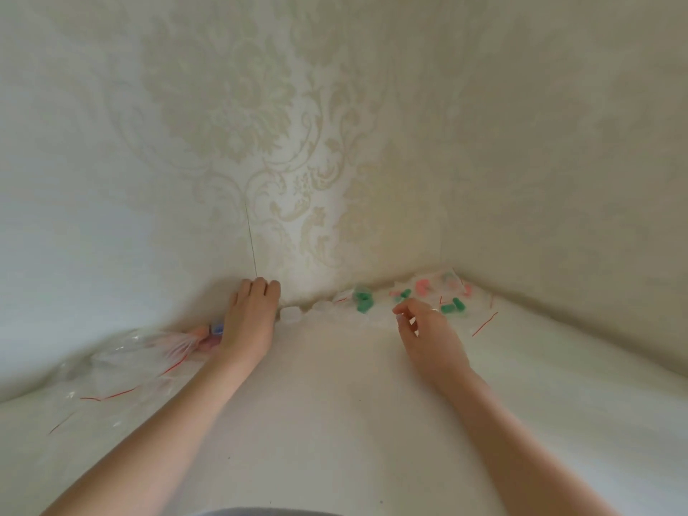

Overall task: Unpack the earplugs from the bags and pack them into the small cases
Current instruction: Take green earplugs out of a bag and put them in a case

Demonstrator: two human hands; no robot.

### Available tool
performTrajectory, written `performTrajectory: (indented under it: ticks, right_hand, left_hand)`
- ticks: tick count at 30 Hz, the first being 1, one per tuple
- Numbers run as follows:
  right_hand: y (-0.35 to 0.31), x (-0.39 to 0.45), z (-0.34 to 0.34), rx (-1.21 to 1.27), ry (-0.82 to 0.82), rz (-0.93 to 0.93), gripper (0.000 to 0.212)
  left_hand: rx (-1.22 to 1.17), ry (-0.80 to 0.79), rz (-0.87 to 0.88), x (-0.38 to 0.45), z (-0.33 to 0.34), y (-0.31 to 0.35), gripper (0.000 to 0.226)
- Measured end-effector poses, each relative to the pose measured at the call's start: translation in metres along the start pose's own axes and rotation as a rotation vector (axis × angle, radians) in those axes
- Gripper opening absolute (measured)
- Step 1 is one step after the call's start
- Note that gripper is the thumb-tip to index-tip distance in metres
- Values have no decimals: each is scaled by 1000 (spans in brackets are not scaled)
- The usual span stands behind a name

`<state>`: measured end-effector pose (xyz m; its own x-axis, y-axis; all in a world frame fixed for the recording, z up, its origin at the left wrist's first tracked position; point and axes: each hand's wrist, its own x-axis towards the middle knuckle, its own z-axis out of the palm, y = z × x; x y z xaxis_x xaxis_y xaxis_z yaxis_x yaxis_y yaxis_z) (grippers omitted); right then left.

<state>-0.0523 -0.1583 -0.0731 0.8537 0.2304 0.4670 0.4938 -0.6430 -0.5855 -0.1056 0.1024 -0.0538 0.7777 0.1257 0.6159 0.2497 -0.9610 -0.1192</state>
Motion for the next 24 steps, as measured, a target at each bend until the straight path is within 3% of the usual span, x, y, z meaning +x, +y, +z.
performTrajectory:
  ticks: [4,7,9,16,21,23,24]
  right_hand:
    - [19,5,-14,-403,128,176,43]
    - [39,6,-25,-510,-100,396,52]
    - [45,7,-26,-530,-183,490,46]
    - [41,12,-26,-604,107,433,24]
    - [15,13,-34,-359,399,293,20]
    - [1,14,-35,10,301,218,20]
    - [-9,12,-34,248,174,213,23]
  left_hand:
    - [-128,103,140,3,-8,45,39]
    - [-166,32,142,0,6,57,28]
    - [-148,-24,93,-5,18,48,33]
    - [-223,-108,-113,-9,22,31,39]
    - [-529,159,10,-6,12,53,41]
    - [-789,109,8,-13,0,77,44]
    - [-961,-7,-21,-18,-7,90,51]
